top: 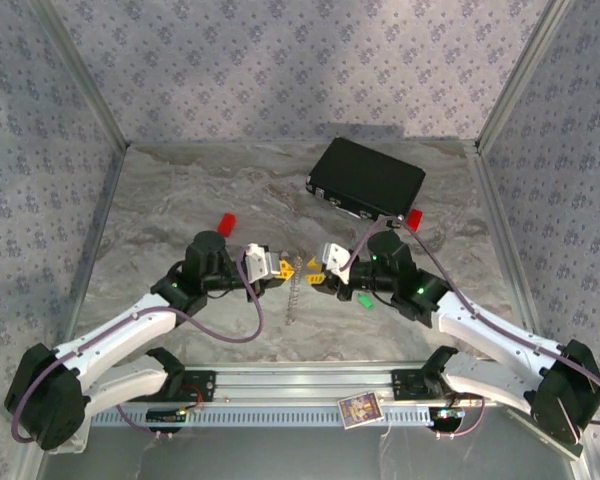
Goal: Put the keys on the keyring
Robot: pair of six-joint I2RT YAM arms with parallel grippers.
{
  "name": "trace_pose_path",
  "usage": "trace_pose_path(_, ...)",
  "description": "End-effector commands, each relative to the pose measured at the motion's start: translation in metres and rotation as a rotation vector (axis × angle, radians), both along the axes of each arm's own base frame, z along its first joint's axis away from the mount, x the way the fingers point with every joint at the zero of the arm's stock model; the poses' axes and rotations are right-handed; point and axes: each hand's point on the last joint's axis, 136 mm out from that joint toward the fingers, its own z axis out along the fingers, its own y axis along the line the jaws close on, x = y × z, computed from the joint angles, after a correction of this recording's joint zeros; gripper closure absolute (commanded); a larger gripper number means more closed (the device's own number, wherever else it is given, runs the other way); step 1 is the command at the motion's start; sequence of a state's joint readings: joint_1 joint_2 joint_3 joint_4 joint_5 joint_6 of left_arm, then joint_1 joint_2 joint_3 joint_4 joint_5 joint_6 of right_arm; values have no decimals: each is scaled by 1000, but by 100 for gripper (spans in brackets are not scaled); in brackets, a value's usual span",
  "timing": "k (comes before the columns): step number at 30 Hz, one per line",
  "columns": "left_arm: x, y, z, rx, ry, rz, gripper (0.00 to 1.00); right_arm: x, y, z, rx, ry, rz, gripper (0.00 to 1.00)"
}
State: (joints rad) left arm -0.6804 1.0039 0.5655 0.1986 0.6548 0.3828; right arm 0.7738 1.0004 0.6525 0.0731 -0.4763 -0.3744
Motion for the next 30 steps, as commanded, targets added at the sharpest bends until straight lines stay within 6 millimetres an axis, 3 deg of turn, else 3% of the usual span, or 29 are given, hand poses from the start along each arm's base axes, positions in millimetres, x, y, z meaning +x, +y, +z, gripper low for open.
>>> trace_pose_path(1, -8, -6, 33, -107, -64, -43, 100, -2, 11, 12, 59, 1, 25, 74)
trace_pose_path(8, -13, -7, 31, -111, -59, -68, 100, -2, 20, 13, 49, -7, 37, 76)
trace_pose_path(19, -16, -7, 27, -94, -63, -86, 100, 1, 15, 15, 45, -31, 4, 75)
trace_pose_path(30, -17, -7, 26, -84, -78, -95, 100, -4, 16, 18, 60, -33, 29, 86)
